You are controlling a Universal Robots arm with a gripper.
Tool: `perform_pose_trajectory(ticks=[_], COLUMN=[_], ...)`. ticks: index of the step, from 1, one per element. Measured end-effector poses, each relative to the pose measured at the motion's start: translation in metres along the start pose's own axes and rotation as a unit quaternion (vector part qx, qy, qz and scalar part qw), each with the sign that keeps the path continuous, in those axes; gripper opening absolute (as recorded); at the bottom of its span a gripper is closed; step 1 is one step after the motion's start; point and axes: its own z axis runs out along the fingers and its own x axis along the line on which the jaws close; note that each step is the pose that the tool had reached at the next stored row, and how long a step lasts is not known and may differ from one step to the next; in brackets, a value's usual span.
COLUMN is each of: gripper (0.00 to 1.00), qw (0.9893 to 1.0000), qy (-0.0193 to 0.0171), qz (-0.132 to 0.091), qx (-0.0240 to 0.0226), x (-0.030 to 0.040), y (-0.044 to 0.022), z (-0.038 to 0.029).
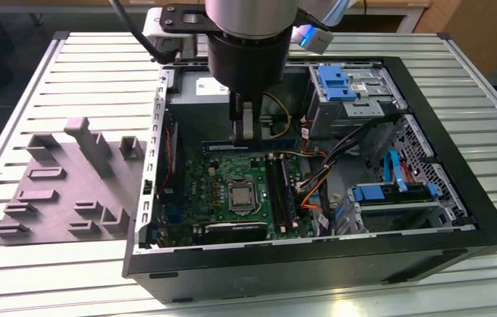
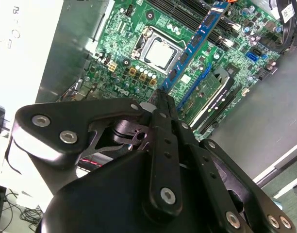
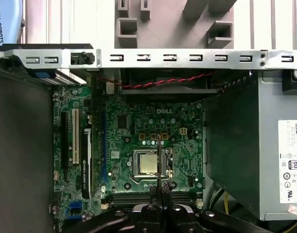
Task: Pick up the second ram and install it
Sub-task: 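Pick up the second ram and move it above second insertion slot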
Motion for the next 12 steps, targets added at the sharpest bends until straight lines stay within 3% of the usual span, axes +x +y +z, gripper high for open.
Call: perform_pose_trajectory(ticks=[12], gripper=[0.11], qw=[1.0], qy=[0.0], qz=[0.0], qx=[-0.0007], x=[0.0003], y=[-0.0018], z=[0.0094])
